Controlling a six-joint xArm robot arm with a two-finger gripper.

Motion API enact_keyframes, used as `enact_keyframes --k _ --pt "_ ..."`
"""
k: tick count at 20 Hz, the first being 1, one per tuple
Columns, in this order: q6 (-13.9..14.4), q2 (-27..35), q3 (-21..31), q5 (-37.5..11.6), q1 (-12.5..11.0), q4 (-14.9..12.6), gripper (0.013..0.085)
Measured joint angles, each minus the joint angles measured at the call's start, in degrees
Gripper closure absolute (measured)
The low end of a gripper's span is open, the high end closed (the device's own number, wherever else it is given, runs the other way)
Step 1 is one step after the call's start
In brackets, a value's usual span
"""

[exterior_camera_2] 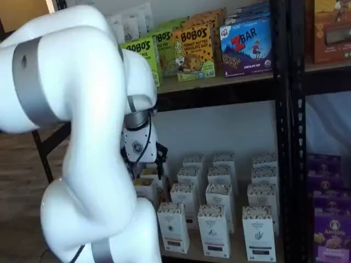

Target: Pick up the white box with a yellow strip in the middle, on the bottom shelf, the fourth box from the left

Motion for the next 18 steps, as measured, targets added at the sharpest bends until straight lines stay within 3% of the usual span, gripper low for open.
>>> enact_keyframes --k 18 --pt "3.6 21.5 -4.8 -15.9 2.2 -2.2 0.0130"
